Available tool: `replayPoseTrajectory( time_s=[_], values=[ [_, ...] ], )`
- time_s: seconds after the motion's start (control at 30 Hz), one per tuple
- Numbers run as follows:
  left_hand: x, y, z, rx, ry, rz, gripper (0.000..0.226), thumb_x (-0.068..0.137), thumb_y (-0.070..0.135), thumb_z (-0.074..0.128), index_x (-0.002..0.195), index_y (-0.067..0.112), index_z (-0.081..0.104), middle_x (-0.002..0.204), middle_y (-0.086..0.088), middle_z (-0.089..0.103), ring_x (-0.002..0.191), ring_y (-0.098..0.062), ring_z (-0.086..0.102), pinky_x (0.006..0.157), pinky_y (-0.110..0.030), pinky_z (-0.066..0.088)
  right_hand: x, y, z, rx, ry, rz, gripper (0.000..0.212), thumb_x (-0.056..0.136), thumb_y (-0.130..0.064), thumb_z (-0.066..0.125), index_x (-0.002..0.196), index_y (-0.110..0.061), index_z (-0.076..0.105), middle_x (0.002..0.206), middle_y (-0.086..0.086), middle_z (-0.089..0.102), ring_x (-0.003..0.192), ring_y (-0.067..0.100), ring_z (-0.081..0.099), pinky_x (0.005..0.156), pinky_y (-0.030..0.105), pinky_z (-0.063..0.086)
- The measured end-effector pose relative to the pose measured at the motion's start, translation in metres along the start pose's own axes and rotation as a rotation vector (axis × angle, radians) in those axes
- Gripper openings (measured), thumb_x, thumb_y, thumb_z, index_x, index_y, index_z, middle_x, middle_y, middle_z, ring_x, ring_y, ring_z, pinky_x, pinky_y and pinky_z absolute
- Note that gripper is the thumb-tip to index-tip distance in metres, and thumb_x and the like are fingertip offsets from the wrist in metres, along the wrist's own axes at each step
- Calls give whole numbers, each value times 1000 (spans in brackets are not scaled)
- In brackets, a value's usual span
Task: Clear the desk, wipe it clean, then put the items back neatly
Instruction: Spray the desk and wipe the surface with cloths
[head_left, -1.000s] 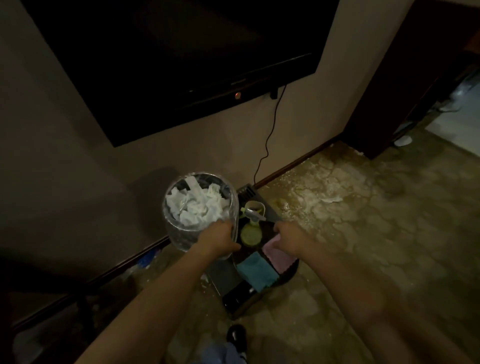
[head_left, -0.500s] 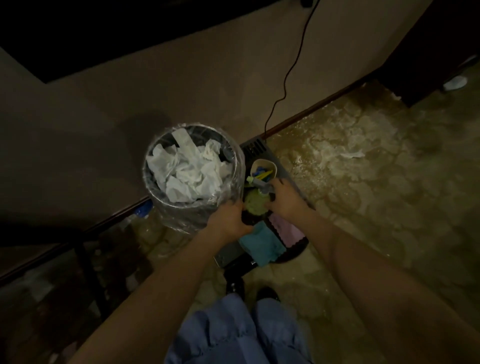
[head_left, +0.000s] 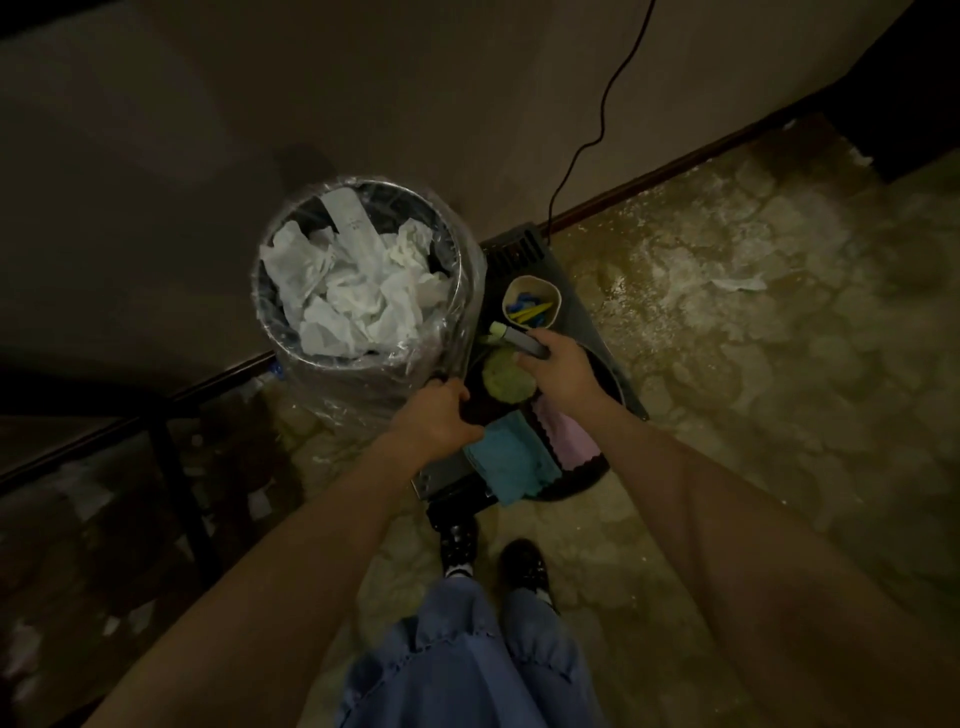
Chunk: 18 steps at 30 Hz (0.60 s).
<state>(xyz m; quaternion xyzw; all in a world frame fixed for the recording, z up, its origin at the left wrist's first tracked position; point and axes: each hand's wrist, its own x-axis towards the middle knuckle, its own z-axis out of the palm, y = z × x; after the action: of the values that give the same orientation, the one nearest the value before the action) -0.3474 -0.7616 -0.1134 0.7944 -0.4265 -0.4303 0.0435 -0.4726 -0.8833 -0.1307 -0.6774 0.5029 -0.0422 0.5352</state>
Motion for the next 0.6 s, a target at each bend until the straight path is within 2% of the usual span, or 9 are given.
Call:
replayPoseTrajectory(
  time_s=[0.07,0.13,0.2,0.33,0.4,0.53,0.6],
  values=[
    [-9,8,-6,9,26,-5,58,79,30,72,128,9,49,122,-13,50,107,-25,52,76,-25,40,-12,-5,-13,74,38,-24,30,92,-10,61,121,-1,59,98,6,59,93,19,55,79,29,45],
    [-21,20,-16,16,56,-14,56,80,31,72,126,7,50,120,-14,51,107,-26,53,74,-25,39,-26,-14,-28,82,45,-60,27,91,-10,61,117,-1,61,81,-5,54,75,6,51,65,17,39],
    [-36,36,-29,30,88,-15,55,81,32,71,123,5,50,120,-15,52,108,-27,53,75,-26,39,-42,-28,-43,69,46,-106,24,89,-11,63,111,-1,63,73,-10,48,66,0,44,57,13,33],
    [-85,60,-61,33,194,-24,57,80,33,71,126,7,48,122,-12,52,108,-26,53,86,-33,47,-74,-73,-68,25,-17,-179,19,87,-13,67,97,3,64,78,4,54,72,12,51,60,20,36],
    [-118,61,-78,50,256,-54,55,82,35,69,126,10,47,123,-12,50,109,-26,52,89,-36,47,-92,-101,-77,-12,-62,-237,13,86,-12,67,92,-1,65,75,4,54,71,13,51,59,21,35],
    [-195,37,-109,-38,406,-146,58,79,45,68,127,18,49,126,-5,54,111,-22,54,94,-36,48,-126,-167,-79,-99,-120,-416,11,84,-12,69,95,-8,67,75,4,56,73,17,53,59,25,38],
    [-236,20,-120,-53,479,-212,57,82,46,65,129,20,48,128,-3,51,113,-20,52,95,-35,47,-145,-201,-67,-160,-185,-495,17,85,-13,68,95,0,66,71,6,52,68,18,50,57,26,35]
  ],
)
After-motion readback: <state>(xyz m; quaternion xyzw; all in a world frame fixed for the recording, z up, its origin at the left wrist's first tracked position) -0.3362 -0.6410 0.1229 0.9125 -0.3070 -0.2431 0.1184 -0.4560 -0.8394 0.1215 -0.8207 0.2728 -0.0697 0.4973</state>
